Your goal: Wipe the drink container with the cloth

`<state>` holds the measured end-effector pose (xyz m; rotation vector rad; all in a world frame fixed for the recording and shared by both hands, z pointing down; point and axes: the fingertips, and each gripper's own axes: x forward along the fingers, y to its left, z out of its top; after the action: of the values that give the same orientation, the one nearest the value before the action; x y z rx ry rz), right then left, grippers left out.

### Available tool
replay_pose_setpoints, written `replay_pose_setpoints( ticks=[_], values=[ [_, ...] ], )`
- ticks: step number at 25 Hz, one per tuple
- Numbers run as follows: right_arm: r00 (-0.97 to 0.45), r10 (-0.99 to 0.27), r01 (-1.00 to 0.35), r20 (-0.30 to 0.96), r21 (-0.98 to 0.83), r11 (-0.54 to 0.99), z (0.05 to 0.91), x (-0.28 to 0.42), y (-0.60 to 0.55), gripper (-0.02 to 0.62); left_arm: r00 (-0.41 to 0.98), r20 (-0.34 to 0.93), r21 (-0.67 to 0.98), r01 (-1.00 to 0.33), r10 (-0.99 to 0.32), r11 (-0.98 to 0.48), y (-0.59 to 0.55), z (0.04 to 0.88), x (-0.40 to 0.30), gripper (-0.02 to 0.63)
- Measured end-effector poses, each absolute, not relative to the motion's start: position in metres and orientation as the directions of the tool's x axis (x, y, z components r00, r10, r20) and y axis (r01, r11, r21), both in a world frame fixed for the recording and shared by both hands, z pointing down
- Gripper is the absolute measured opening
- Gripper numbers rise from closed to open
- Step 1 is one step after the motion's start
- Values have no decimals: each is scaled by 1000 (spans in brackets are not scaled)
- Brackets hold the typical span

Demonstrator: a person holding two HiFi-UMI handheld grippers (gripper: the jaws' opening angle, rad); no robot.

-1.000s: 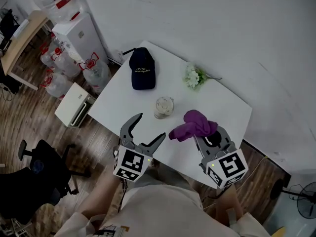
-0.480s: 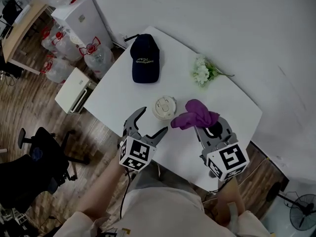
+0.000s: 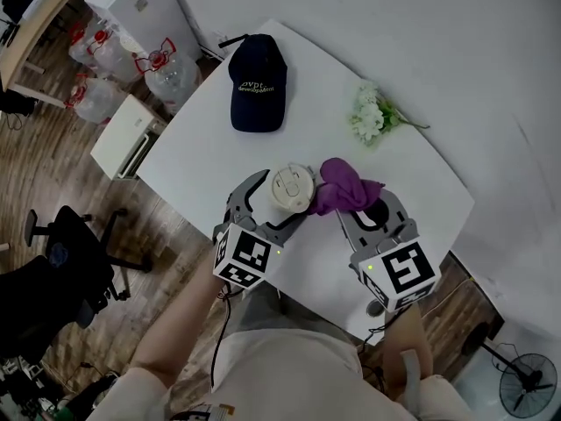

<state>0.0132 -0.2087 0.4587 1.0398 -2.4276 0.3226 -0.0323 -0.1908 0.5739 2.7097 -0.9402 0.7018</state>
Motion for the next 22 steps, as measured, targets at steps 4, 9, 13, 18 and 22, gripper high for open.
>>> replay_pose_setpoints(
  ticks=[4, 9, 13, 18, 22],
  values=[
    [-665, -555, -679, 499, -96, 728, 465, -2, -214, 64, 688, 482, -1, -619, -543, -786, -198, 576, -29, 413],
    [-701, -467, -626, 540, -152, 765, 484, -22, -223, 64, 695, 479, 2, -612, -537, -791, -199, 576, -29, 408],
    [-689, -430, -621, 584, -171, 765, 497, -35, -232, 64, 698, 478, 9, -611, -533, -792, -198, 575, -29, 405],
    [-654, -418, -585, 631, -71, 808, 500, -63, -238, 63, 700, 484, 13, -605, -524, -796, -200, 577, -30, 402],
    [-608, -444, -556, 658, 46, 830, 500, -77, -237, 63, 692, 500, 21, -610, -520, -792, -202, 579, -31, 402]
  ],
)
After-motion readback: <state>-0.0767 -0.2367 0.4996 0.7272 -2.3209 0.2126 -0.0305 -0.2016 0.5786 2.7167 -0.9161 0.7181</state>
